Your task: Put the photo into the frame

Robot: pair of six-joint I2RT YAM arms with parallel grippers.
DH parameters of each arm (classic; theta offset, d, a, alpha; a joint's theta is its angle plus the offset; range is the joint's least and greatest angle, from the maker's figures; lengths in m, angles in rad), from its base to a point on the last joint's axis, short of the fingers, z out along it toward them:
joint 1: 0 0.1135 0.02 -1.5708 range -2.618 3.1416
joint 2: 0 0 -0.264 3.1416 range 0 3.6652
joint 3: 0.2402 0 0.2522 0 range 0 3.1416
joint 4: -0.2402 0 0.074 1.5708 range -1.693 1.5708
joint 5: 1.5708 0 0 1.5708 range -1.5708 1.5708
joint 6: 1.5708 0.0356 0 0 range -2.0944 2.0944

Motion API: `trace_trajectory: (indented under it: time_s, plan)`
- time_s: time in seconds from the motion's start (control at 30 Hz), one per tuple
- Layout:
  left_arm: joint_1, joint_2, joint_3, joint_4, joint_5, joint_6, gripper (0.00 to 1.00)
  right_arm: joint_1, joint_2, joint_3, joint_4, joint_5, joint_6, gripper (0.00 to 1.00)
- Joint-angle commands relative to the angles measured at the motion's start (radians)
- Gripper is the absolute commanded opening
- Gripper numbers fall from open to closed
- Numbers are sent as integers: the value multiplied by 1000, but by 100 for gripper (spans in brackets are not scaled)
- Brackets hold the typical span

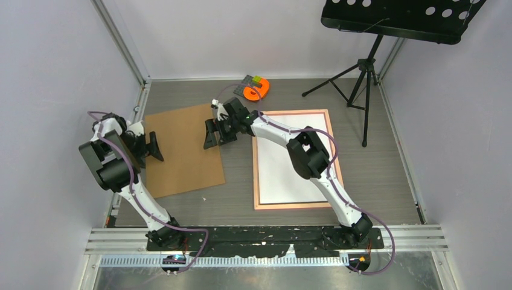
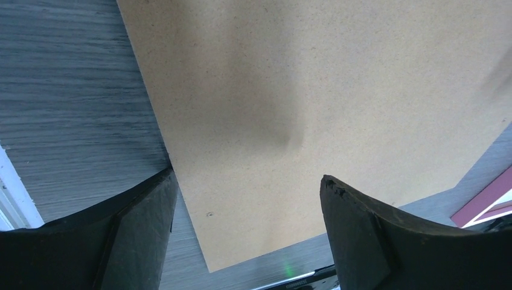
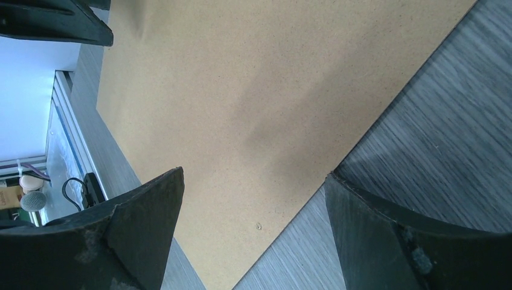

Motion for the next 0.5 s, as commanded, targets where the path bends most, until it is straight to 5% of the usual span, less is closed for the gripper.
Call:
trace_trajectory:
  time_s: [0.0,0.47]
  plan:
    - [-5,-47,-13,15,150,37,85,20,17,-13,2,-19,11,93]
    - [-13,-232,0,-90,410,74,83,20,-53,-85,7,-19,-11,93]
